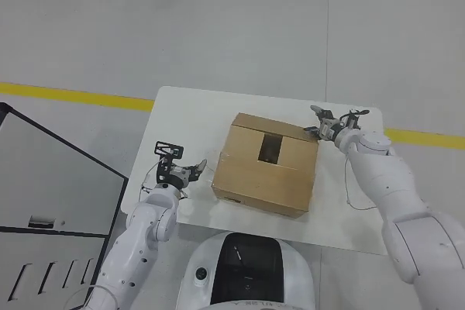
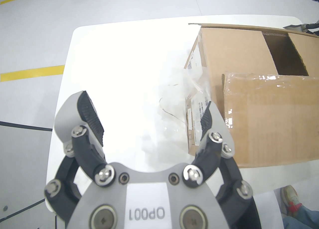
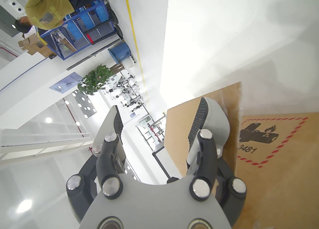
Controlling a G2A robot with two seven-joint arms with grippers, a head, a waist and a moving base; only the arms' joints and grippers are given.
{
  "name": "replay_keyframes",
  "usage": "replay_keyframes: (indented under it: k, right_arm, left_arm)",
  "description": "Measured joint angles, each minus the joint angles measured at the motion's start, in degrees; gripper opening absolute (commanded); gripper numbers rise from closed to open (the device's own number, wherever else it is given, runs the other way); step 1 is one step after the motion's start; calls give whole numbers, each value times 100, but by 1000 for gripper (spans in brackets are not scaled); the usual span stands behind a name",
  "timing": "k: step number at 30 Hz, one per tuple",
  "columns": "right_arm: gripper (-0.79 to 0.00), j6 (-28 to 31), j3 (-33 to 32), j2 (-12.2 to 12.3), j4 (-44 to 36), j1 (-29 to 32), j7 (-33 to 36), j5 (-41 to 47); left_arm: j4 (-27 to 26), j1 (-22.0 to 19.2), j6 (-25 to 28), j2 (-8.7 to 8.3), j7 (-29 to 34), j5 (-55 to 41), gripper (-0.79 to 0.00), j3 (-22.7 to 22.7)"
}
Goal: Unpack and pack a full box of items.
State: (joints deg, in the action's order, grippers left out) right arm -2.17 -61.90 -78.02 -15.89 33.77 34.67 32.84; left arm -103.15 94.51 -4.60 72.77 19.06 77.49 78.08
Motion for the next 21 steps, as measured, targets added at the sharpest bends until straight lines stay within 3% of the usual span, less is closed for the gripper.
replay_keyframes:
  k: [8,13,18,21]
  right_arm:
    - [-179,440,-266,124,-7,-213,471,148]
    - [-142,805,-581,346,-524,-180,1609,341]
    - [-160,1386,-1243,741,-1746,608,2944,647]
    - [-126,1614,-1768,971,-2856,1419,3147,745]
  left_arm:
    - [0,0,0,0,0,0,0,0]
    - [0,0,0,0,0,0,0,0]
    - [-12,-23,38,2,-76,-44,0,7]
    - [-55,-86,176,-1,-192,-148,0,62]
